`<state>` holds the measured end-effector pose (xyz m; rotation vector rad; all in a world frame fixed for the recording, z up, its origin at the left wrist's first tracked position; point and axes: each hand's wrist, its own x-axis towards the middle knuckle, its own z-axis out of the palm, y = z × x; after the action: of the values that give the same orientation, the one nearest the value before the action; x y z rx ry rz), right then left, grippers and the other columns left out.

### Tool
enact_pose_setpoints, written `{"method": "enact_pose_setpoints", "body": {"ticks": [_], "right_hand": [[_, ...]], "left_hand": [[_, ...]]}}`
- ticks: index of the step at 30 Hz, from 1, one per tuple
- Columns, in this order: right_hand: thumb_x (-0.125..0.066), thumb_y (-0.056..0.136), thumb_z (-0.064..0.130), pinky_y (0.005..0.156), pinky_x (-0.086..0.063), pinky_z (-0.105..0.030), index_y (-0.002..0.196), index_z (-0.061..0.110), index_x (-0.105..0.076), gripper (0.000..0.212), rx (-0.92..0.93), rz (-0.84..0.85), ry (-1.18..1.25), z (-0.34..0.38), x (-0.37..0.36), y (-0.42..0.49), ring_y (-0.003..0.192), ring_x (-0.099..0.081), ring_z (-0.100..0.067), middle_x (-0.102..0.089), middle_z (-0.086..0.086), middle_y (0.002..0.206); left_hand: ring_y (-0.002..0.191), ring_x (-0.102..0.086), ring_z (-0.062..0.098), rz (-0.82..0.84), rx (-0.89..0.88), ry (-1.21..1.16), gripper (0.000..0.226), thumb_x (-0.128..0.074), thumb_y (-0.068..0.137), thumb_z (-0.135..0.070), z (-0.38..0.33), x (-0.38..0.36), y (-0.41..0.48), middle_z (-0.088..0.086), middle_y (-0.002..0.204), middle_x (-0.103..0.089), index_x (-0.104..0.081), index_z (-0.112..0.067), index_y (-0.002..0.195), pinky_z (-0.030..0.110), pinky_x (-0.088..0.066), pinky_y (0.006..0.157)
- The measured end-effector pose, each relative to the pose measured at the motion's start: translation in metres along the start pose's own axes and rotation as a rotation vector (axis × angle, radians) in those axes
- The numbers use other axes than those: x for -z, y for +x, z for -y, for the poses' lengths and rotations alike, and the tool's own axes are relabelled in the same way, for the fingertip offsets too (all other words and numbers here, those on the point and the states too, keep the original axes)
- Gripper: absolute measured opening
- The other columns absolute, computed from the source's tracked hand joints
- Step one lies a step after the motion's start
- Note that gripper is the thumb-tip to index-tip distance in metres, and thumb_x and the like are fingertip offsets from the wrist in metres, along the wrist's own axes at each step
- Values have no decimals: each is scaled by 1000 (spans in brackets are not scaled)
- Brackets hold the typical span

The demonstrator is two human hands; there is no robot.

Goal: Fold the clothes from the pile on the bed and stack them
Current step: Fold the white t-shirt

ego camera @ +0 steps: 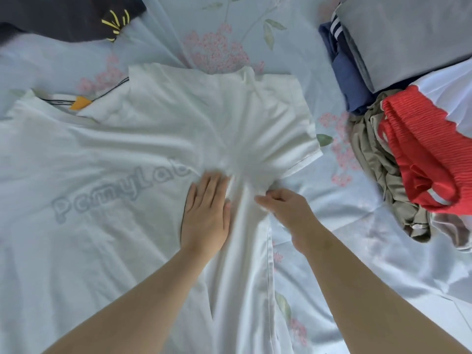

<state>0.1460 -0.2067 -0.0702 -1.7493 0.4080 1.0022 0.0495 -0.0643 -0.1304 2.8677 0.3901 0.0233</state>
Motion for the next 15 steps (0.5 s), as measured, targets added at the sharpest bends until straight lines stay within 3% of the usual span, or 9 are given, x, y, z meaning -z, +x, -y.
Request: {"method": "enact_pose_setpoints", "body": {"ticks": [5,8,10,13,15], "right_hand": [[-57,84,4,64,-41,-26,76,11,-52,12,98,-190,37,-16,-17,-16,66,-44,-16,-49,-4,72],[-45,85,3,51,-43,-23,79,2,-51,8,129,-138,90,-34,-20,-30,64,-45,-21,-51,-15,74],[-53,86,6,41,-35,-18,71,8,-44,18,146,-43,-33,-51,-27,-46,53,-39,-19,-45,-9,63],[-68,81,18,59,-46,-26,83,16,-49,20,117,-28,-437,-81,-33,-70,65,-51,-15,-52,3,73],[-64,83,16,65,-52,-30,85,11,-55,11,118,-75,-518,-102,-30,-84,72,-57,-21,-58,0,78]], "left_hand": [[128,-46,27,-38,91,-73,45,-32,94,-20,9,3,-58,15,133,-56,-53,-1,130,35,-20,113],[132,-37,24,-43,90,-70,45,-33,94,-23,8,1,-99,13,135,-54,-48,-7,133,35,-18,112],[135,-30,22,-29,105,-92,46,-30,96,-28,5,0,-129,11,140,-50,-43,-9,136,37,-18,112],[137,-26,22,36,91,-85,46,-21,100,-34,-1,1,-172,8,144,-45,-37,-13,138,35,-11,113],[136,-27,23,44,89,-65,45,-30,96,-31,-3,1,-193,7,144,-45,-38,-14,137,34,-10,113]]}}
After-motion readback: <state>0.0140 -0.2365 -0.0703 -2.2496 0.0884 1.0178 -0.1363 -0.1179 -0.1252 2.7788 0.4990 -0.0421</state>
